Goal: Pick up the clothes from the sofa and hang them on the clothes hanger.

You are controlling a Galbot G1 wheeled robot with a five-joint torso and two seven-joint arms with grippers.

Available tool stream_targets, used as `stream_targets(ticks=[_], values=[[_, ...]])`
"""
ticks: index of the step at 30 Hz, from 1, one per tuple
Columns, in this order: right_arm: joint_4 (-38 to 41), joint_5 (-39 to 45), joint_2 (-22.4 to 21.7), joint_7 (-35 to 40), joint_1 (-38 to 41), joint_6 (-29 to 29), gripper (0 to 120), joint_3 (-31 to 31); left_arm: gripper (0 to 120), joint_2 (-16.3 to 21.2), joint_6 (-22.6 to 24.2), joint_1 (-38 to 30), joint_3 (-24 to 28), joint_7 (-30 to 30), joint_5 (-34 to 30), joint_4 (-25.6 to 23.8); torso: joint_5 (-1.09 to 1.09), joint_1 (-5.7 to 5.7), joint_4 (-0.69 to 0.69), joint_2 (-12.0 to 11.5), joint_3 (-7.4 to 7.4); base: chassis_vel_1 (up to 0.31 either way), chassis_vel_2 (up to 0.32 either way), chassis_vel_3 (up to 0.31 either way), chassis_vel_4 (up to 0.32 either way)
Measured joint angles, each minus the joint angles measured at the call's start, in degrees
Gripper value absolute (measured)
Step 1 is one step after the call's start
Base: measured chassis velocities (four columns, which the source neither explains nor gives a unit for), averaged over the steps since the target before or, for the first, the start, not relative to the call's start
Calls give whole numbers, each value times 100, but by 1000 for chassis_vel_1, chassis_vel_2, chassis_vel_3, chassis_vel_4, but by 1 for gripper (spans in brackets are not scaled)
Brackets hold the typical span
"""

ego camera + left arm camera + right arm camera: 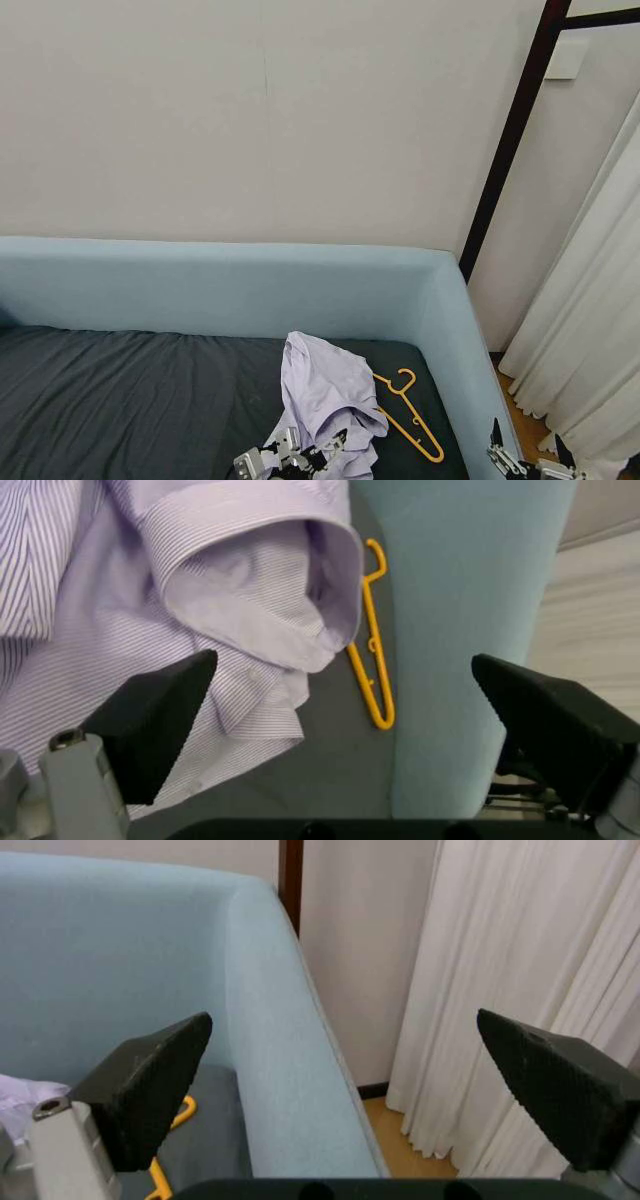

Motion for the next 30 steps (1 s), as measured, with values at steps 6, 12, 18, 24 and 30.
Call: stream_targets(ticks=[6, 12, 18, 24, 30], values=[[-32, -72, 13, -3, -73, 0, 100, 34, 100, -120, 429, -322, 125, 399, -432, 689, 0, 1, 0, 0, 0, 0, 0, 0, 0], [-33, -92, 41, -7, -138, 10, 100, 92, 100, -229, 513, -731, 195, 901, -503, 1358, 0, 1, 1, -1, 0, 0, 0, 0, 0], [-35, -92, 51, -9, -178, 22, 100, 167, 100, -557, 504, -1025, 255, 1006, -457, 1826, -1, 1, 0, -1, 0, 0, 0, 0, 0], [-24, -73, 49, -11, -203, 32, 100, 249, 100, -665, 511, -1185, 351, 841, -403, 1969, 0, 1, 0, -1, 0, 0, 0, 0, 0], [-23, -42, 47, -11, -197, 36, 100, 271, 100, -683, 517, -1077, 371, 714, -372, 1982, 0, 1, 1, -1, 0, 0, 0, 0, 0]])
